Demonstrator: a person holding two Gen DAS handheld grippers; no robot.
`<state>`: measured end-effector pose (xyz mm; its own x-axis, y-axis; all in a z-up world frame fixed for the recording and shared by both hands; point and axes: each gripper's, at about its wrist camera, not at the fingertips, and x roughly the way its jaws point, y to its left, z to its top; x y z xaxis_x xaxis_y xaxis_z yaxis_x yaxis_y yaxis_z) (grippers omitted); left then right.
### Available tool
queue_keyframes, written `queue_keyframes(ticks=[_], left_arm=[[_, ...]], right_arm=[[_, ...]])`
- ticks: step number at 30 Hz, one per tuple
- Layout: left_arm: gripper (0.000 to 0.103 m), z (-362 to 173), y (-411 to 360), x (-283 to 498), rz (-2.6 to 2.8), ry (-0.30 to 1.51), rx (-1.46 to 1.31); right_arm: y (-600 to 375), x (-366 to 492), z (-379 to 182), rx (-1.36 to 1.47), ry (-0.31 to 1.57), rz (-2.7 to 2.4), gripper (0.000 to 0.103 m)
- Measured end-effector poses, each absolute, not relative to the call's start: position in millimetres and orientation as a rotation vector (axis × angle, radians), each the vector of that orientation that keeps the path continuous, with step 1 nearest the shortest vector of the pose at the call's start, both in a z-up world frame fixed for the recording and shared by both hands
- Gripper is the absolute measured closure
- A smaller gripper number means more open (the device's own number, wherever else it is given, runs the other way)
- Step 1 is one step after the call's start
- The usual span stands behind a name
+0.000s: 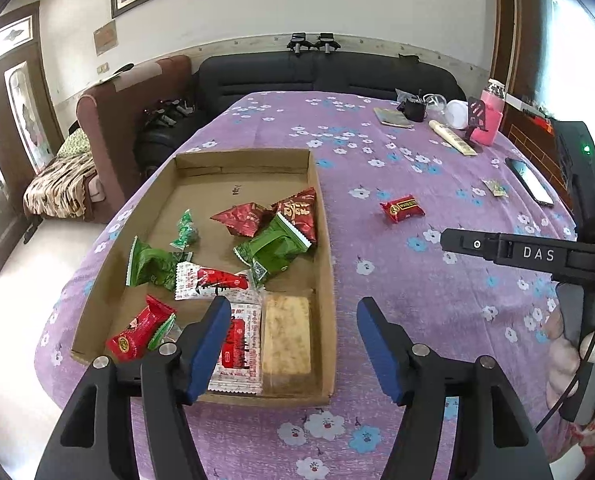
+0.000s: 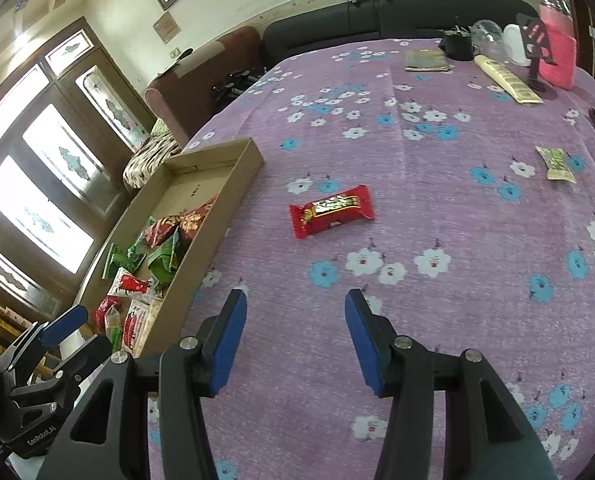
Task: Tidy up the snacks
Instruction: 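Move the right gripper to the green-wrapped candy and grasp it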
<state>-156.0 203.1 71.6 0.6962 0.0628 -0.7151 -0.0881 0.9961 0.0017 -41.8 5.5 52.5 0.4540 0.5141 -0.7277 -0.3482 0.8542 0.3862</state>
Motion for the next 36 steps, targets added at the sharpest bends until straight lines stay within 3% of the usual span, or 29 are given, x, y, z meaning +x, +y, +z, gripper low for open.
queue_keyframes(ticks=[36], left_arm=[[0.031,61,198,-147,0.047,0.807,-0.042]], right_arm=[[-17,-23,28,0.229,1.009,0.447,0.052]])
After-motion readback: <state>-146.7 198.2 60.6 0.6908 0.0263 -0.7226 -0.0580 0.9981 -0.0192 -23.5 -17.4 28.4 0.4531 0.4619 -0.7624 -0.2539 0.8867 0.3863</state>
